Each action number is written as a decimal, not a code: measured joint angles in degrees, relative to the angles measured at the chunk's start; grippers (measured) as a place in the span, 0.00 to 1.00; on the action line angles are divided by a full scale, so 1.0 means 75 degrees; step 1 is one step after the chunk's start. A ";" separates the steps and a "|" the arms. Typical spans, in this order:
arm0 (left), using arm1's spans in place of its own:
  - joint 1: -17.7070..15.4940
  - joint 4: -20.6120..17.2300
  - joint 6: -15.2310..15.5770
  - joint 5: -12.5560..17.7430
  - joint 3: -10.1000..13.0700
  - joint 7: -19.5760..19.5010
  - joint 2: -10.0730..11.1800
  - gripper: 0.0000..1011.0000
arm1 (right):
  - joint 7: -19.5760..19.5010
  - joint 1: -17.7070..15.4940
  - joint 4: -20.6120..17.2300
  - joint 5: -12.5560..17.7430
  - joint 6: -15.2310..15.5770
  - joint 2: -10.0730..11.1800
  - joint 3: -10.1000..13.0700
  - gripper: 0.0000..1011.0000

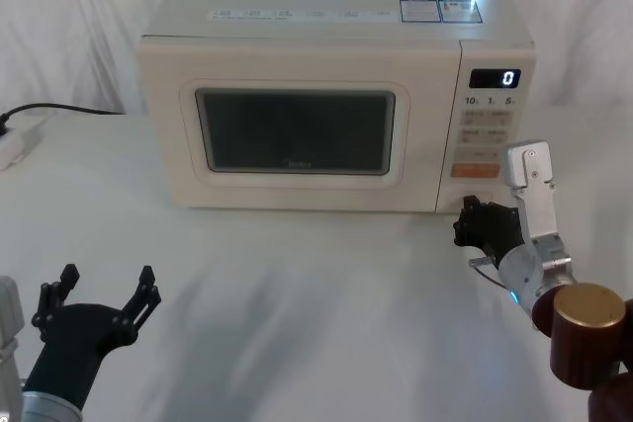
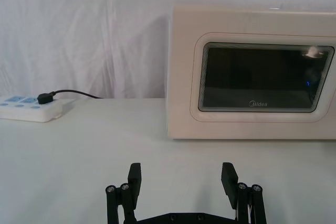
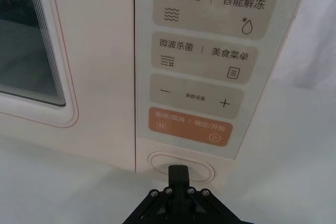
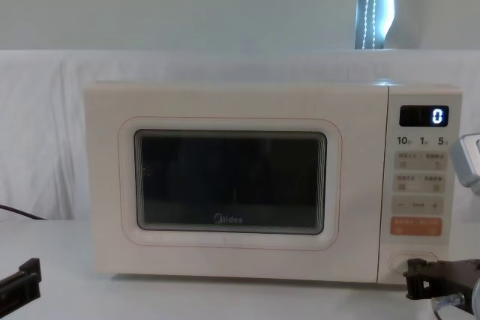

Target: Press the button to open the microwave door with one hand; close the microwave door with the other hand.

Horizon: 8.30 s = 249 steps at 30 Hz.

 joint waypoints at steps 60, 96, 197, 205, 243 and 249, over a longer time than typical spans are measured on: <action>0.0000 0.0000 0.0000 0.0000 0.0000 0.0001 0.0000 0.99 | 0.0041 0.0624 0.0854 -0.0059 -0.0203 -0.0071 0.0054 0.00; 0.0001 0.0000 0.0000 0.0000 0.0000 0.0000 0.0000 0.99 | 0.0826 -0.1342 -0.2182 0.0503 0.0398 0.0752 -0.0150 0.00; 0.0001 0.0000 0.0000 0.0000 0.0000 0.0000 0.0000 0.99 | 0.0609 -0.2425 -0.3051 0.1353 -0.0476 0.1123 0.0695 0.99; 0.0001 0.0000 0.0000 0.0000 0.0000 0.0000 0.0000 0.99 | 0.0608 -0.2425 -0.3051 0.1353 -0.0476 0.1123 0.0695 0.99; 0.0000 0.0000 0.0000 0.0000 0.0000 0.0000 0.0000 0.99 | 0.0609 -0.2426 -0.3051 0.1353 -0.0475 0.1123 0.0695 0.99; 0.0000 0.0000 0.0000 0.0000 0.0000 0.0000 0.0000 0.99 | 0.0609 -0.2425 -0.3051 0.1353 -0.0475 0.1123 0.0695 0.99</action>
